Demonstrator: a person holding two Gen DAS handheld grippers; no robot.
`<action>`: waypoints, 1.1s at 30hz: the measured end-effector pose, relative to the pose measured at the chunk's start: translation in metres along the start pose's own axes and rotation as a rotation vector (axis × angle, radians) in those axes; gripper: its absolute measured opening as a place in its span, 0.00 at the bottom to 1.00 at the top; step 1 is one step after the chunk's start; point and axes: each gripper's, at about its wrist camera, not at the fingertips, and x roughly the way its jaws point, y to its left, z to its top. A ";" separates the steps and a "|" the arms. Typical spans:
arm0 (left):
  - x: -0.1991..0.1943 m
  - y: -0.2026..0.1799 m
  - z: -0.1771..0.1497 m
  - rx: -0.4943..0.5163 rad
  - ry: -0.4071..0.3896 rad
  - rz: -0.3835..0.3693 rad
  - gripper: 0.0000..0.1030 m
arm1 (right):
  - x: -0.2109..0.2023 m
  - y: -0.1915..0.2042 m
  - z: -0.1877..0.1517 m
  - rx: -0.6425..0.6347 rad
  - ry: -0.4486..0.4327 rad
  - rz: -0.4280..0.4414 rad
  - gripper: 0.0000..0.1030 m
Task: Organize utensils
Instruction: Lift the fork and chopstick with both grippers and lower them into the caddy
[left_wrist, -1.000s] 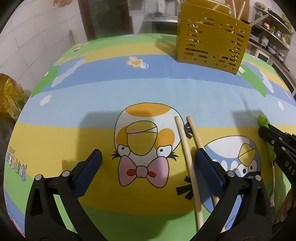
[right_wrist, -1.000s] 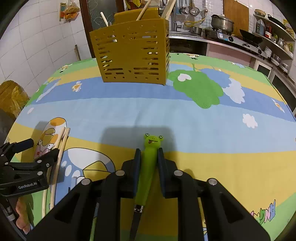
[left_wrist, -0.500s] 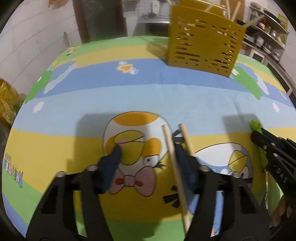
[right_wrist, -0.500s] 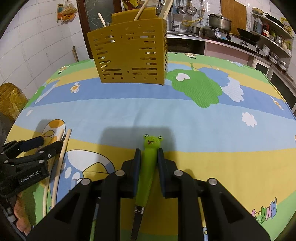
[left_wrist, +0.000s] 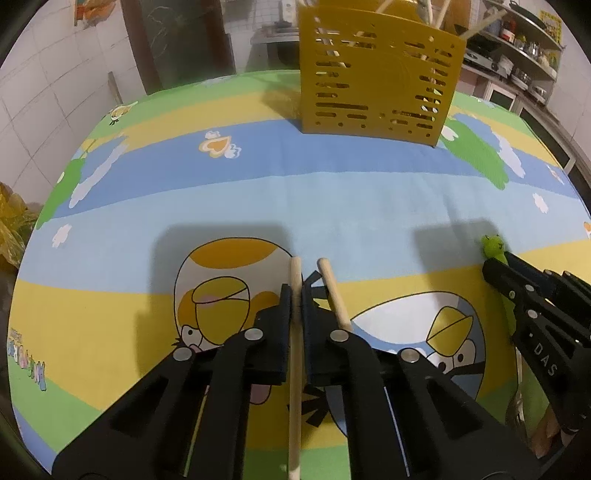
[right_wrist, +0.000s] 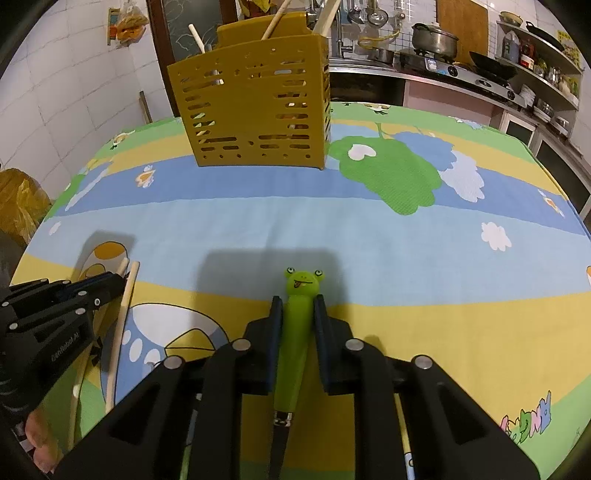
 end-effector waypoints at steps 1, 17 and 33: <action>-0.001 0.002 0.000 -0.004 -0.002 -0.003 0.04 | -0.001 -0.001 0.000 0.006 -0.004 0.002 0.17; -0.101 0.038 0.002 -0.103 -0.360 -0.037 0.04 | -0.079 0.000 0.000 0.030 -0.321 -0.015 0.16; -0.144 0.045 -0.024 -0.080 -0.552 -0.029 0.04 | -0.124 0.003 -0.021 0.060 -0.501 -0.079 0.16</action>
